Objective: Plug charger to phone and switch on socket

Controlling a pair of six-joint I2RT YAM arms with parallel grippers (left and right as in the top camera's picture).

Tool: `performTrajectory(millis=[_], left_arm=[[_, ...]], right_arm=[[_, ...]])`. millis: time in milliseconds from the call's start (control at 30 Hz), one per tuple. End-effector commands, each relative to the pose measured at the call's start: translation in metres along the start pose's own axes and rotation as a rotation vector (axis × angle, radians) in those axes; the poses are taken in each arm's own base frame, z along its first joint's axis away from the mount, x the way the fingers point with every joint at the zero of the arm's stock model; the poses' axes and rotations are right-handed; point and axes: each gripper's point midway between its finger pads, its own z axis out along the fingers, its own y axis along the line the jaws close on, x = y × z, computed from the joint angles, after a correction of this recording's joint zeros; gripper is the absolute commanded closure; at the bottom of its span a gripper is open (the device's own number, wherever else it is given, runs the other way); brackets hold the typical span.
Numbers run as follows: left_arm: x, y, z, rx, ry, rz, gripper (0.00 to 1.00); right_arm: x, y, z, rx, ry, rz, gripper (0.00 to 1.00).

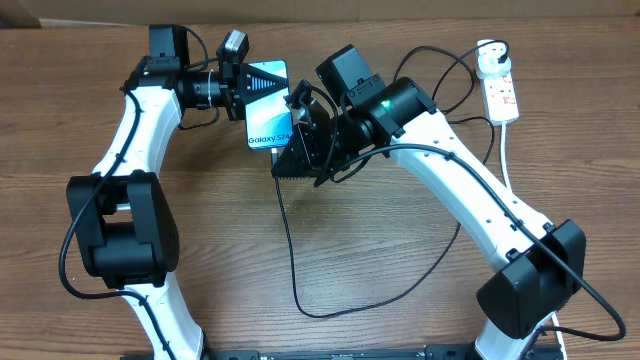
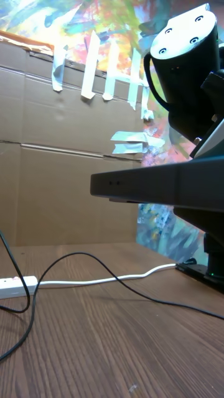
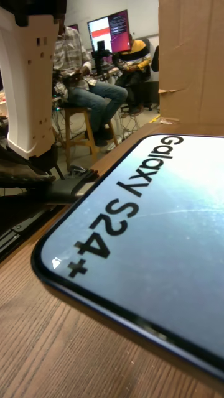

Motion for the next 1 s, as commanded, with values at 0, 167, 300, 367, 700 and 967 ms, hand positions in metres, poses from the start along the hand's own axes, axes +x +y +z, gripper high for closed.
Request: performTrajectory(millis=[0, 167, 300, 367, 700, 967], left_arm=[[0.0041, -0.0102, 0.0030, 0.025, 0.024, 0.033, 0.96], [0.0042, -0.0103, 0.0030, 0.025, 0.024, 0.033, 0.96], [0.0042, -0.0103, 0.0030, 0.025, 0.024, 0.033, 0.96], [0.0042, -0.0103, 0.0030, 0.025, 0.024, 0.033, 0.96], [0.0039, -0.0099, 0.0030, 0.023, 0.023, 0.033, 0.96], [0.0043, -0.0104, 0.0030, 0.026, 0.025, 0.032, 0.96]], right_arm=[[-0.0013, 0.0042, -0.0009, -0.015, -0.002, -0.018, 0.97], [-0.0014, 0.0042, -0.0009, -0.016, -0.002, -0.018, 0.97], [-0.0015, 0.0042, -0.0009, -0.016, -0.002, -0.018, 0.97], [-0.0014, 0.0044, -0.0009, -0.016, -0.002, -0.018, 0.97], [0.0008, 0.0085, 0.0030, -0.019, 0.004, -0.032, 0.97], [-0.0002, 0.0062, 0.0030, -0.006, -0.001, -0.023, 0.96]])
